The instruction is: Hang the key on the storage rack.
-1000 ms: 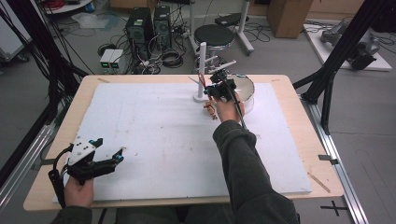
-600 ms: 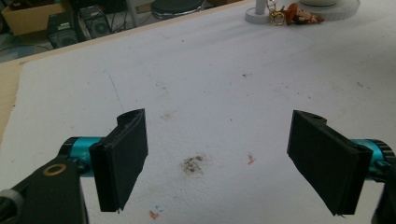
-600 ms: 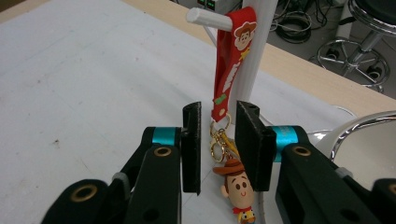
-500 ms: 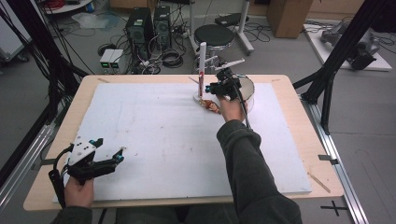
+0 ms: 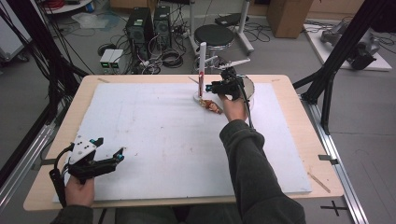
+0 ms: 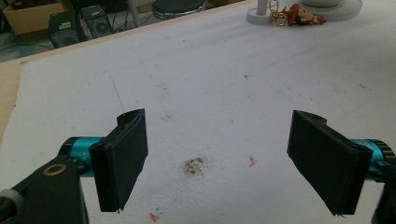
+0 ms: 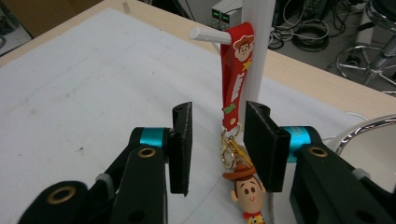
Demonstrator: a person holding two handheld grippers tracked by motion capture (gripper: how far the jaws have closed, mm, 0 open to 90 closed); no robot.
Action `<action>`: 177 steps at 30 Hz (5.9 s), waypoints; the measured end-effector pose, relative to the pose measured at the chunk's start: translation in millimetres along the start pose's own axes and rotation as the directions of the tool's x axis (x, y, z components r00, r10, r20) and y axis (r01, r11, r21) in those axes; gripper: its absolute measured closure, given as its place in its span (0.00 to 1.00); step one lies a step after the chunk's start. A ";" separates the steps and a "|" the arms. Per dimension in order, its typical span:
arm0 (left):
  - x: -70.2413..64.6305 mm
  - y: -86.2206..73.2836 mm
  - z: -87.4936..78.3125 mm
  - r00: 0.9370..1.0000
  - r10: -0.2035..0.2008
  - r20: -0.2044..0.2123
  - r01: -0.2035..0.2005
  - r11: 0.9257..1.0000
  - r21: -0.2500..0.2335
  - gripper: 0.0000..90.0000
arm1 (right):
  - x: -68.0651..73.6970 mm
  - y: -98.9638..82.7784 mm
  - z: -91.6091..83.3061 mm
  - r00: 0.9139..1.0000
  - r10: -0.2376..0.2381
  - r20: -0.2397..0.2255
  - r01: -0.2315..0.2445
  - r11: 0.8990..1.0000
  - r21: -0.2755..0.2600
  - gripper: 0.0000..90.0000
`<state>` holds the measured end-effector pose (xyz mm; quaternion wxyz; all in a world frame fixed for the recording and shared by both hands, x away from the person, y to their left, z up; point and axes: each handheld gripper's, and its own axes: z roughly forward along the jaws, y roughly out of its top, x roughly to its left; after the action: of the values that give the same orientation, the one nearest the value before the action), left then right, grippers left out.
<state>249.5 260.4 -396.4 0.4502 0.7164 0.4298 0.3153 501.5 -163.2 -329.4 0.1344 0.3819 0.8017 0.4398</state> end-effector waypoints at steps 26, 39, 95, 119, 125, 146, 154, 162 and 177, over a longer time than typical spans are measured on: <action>-0.3 -1.2 -1.8 1.000 0.002 0.002 -0.002 1.000 0.002 0.23 | -7.3 -18.5 -17.3 0.995 0.039 -0.089 -0.044 0.998 -0.055 0.49; 0.1 -1.7 -4.5 1.000 0.006 -0.001 -0.006 1.000 0.005 0.23 | -3.7 -20.1 -22.0 0.994 0.026 -0.105 -0.033 0.997 -0.066 0.41; -1.8 -1.7 -5.1 1.000 0.005 0.000 -0.005 1.000 0.003 0.23 | 5.7 -54.8 -57.0 0.990 0.016 -0.144 -0.032 0.993 -0.112 0.27; -1.5 -2.0 -4.5 1.000 0.004 -0.002 -0.004 1.000 0.008 0.23 | 8.0 -73.3 -72.8 0.987 0.010 -0.161 -0.030 0.992 -0.119 0.24; -1.6 -1.9 -4.5 1.000 0.007 -0.002 -0.007 1.000 0.007 0.23 | 10.1 -78.0 -75.7 0.987 0.001 -0.160 -0.021 0.993 -0.120 0.22; -2.3 -1.8 -4.1 1.000 0.013 0.001 -0.013 1.000 0.011 0.23 | 13.8 -94.7 -82.7 0.989 -0.008 -0.146 -0.006 0.996 -0.091 0.15; -2.5 -2.0 -4.1 1.000 0.006 -0.001 -0.006 1.000 0.008 0.23 | 19.6 -95.0 -88.8 0.989 -0.023 -0.146 0.009 0.995 -0.097 0.14; -2.6 -2.2 -4.1 1.000 0.003 0.002 -0.003 1.000 0.009 0.23 | 24.7 -101.5 -92.3 0.990 -0.045 -0.135 0.032 0.995 -0.098 0.14; -3.0 -2.3 -3.0 1.000 0.006 0.004 -0.006 1.000 0.012 0.23 | 20.7 -126.9 -105.2 0.992 -0.026 -0.122 0.015 0.995 -0.096 0.14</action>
<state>244.9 259.3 -397.5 0.4456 0.7209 0.4289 0.3127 366.9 -252.2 -368.7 0.1072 0.3389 0.7904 0.4989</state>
